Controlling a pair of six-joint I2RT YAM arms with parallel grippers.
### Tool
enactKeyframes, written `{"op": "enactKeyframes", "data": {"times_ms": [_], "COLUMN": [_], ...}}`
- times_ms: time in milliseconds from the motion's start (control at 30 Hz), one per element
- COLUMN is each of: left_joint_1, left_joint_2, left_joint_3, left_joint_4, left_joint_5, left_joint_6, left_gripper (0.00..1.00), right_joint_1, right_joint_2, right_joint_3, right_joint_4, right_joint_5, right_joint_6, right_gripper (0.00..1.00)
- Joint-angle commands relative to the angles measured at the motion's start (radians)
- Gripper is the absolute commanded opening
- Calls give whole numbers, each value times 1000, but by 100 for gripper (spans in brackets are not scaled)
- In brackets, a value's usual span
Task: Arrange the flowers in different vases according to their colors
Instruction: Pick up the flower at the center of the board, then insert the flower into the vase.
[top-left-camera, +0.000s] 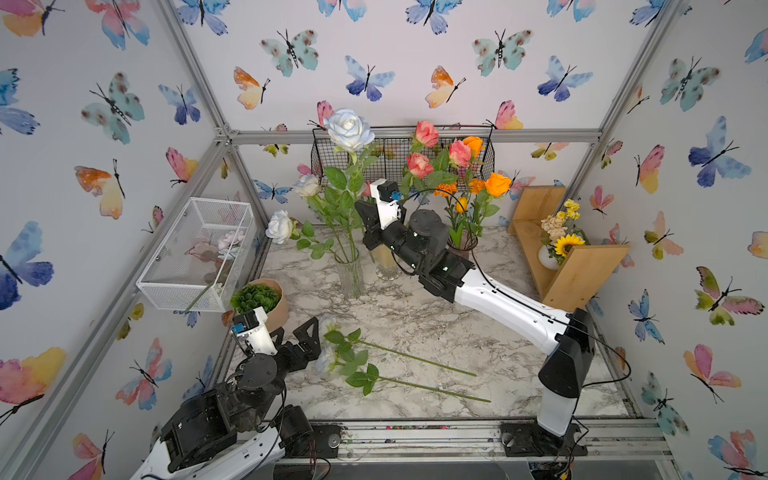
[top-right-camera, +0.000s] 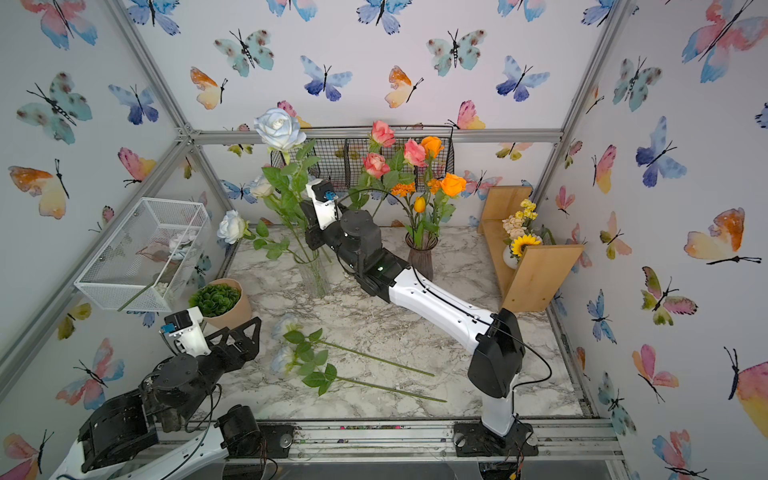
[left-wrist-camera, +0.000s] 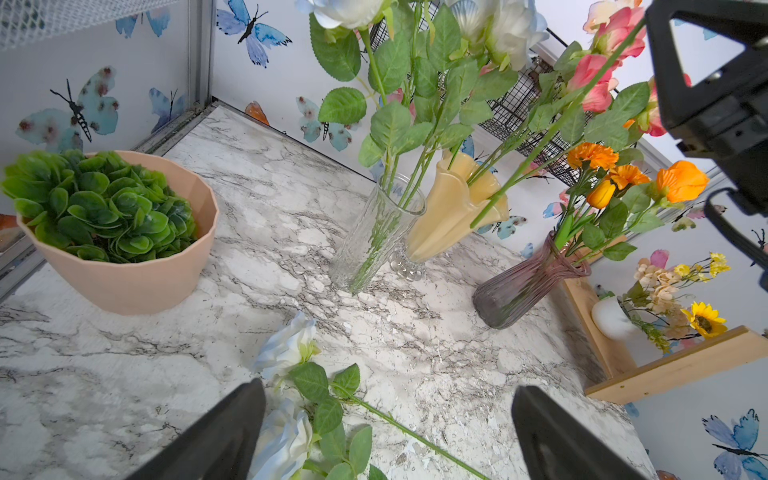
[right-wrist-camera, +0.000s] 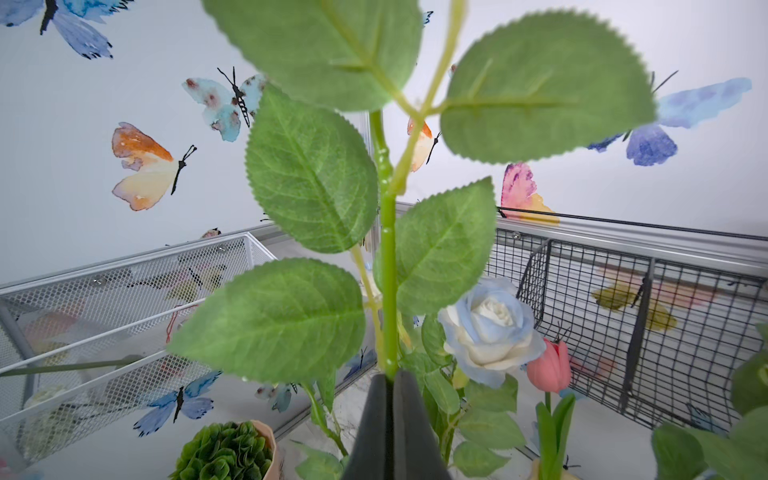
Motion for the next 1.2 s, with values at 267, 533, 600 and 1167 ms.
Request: {"op": "enactKeyframes", "data": {"times_ms": [267, 533, 600, 1167], "left_joint_1": [5, 7, 7, 21], "left_joint_2": [9, 16, 15, 24], "left_joint_3": [1, 2, 1, -1], "left_joint_4": [-1, -1, -1, 6], "left_joint_5": [-20, -18, -18, -12], "left_joint_6": [2, 3, 4, 11], "left_gripper": [99, 99, 99, 99], "right_joint_1": [-4, -4, -4, -4], "right_joint_2": [174, 263, 279, 298], "right_joint_3": [187, 269, 269, 97], "right_joint_4": [150, 134, 136, 77], "right_joint_5": [-46, -61, -62, -58], "right_joint_6": [-8, 16, 23, 68], "right_gripper": [3, 2, 2, 25]}}
